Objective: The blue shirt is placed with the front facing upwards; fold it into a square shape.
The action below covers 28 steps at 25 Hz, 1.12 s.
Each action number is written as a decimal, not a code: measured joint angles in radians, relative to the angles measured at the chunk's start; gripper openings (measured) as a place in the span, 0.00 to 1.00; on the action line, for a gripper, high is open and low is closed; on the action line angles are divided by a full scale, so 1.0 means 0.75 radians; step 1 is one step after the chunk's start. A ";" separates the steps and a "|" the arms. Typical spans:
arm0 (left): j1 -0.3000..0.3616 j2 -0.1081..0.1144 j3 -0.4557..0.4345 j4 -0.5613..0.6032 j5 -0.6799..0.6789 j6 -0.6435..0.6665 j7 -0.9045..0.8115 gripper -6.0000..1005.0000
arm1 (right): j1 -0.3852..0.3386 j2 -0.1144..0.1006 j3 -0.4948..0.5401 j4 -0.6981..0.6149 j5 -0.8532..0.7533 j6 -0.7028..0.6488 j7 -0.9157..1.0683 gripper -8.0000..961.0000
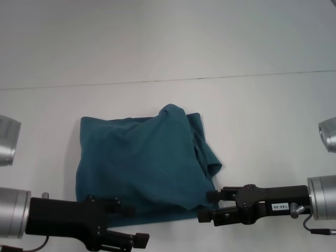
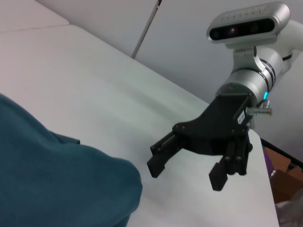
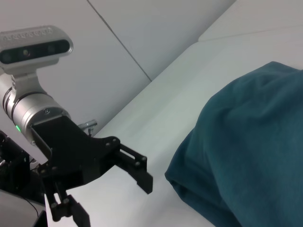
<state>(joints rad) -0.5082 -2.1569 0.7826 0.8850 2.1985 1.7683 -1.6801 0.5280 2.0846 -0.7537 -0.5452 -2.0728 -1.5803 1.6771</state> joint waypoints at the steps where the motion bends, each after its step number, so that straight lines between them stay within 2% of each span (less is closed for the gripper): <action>1: 0.000 -0.001 -0.002 0.000 -0.002 -0.003 0.002 0.87 | 0.002 0.000 -0.001 0.001 0.000 0.000 -0.001 0.97; 28: 0.019 -0.006 -0.008 -0.010 -0.011 -0.049 0.009 0.87 | 0.045 -0.002 -0.035 0.008 -0.048 0.008 0.104 0.97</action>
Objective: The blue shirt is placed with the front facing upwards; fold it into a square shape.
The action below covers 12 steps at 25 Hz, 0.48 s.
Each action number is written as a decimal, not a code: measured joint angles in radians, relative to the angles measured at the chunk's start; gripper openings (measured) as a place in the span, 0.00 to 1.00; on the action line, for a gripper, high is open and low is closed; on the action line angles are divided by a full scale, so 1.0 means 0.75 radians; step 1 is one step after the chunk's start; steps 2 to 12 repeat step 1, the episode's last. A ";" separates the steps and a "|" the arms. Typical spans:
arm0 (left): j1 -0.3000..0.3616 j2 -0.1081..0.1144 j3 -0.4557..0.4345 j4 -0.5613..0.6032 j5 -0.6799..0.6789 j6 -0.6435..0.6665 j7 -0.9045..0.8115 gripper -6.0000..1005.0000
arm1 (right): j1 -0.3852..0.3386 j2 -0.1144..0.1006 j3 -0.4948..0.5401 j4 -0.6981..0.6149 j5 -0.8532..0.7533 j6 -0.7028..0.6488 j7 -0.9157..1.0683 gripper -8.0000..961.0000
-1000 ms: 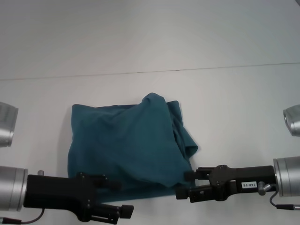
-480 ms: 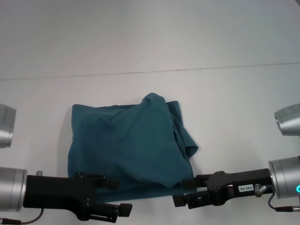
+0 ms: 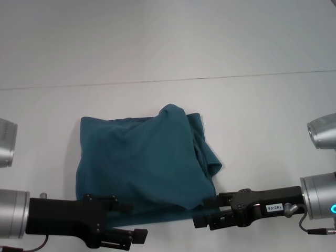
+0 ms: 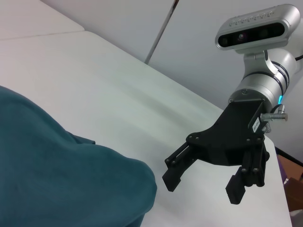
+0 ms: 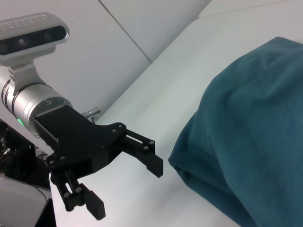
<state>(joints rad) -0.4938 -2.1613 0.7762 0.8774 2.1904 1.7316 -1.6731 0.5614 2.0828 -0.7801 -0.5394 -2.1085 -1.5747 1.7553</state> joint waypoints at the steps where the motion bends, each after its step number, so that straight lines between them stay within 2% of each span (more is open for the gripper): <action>1: 0.001 0.000 0.000 0.000 0.000 0.000 0.000 0.87 | 0.000 0.000 0.000 0.000 0.000 0.000 0.001 0.97; 12: 0.001 0.000 0.000 0.000 0.000 0.000 0.000 0.87 | 0.000 0.000 0.000 0.000 0.000 0.000 0.001 0.97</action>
